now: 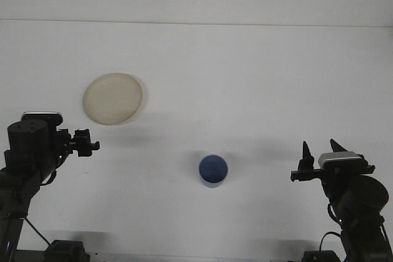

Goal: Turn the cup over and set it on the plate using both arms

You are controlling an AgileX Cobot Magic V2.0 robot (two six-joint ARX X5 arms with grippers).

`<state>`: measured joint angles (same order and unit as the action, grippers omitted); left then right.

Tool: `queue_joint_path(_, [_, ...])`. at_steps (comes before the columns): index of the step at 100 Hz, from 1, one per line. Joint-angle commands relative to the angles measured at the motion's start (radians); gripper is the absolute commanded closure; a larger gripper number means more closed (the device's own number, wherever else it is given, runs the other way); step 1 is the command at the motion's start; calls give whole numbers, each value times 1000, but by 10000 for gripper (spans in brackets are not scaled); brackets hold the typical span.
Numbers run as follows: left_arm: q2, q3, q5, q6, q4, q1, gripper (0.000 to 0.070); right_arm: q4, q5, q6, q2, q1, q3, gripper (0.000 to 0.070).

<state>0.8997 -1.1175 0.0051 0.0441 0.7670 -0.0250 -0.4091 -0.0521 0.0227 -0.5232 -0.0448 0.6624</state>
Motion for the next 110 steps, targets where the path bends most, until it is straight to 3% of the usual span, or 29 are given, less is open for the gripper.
queue_joint_path(1, [4, -20, 3, 10, -6, -3, 196, 13, 0, 8, -1, -2, 5, 243])
queue_joint_path(21, [42, -27, 148, 10, -7, -34, 196, 16, 0, 8, -1, -2, 5, 243])
queue_joint_path(37, [154, -89, 213, 43, -4, -130, 198, 16, 0, 8, -1, -2, 5, 243])
queue_joint_path(67, [461, -284, 257, 51, 25, -398, 198, 16, 0, 8, -1, -2, 5, 243])
queue_joint_path(110, [767, -433, 257, 35, 24, -673, 198, 16, 0, 8, -1, -2, 5, 243])
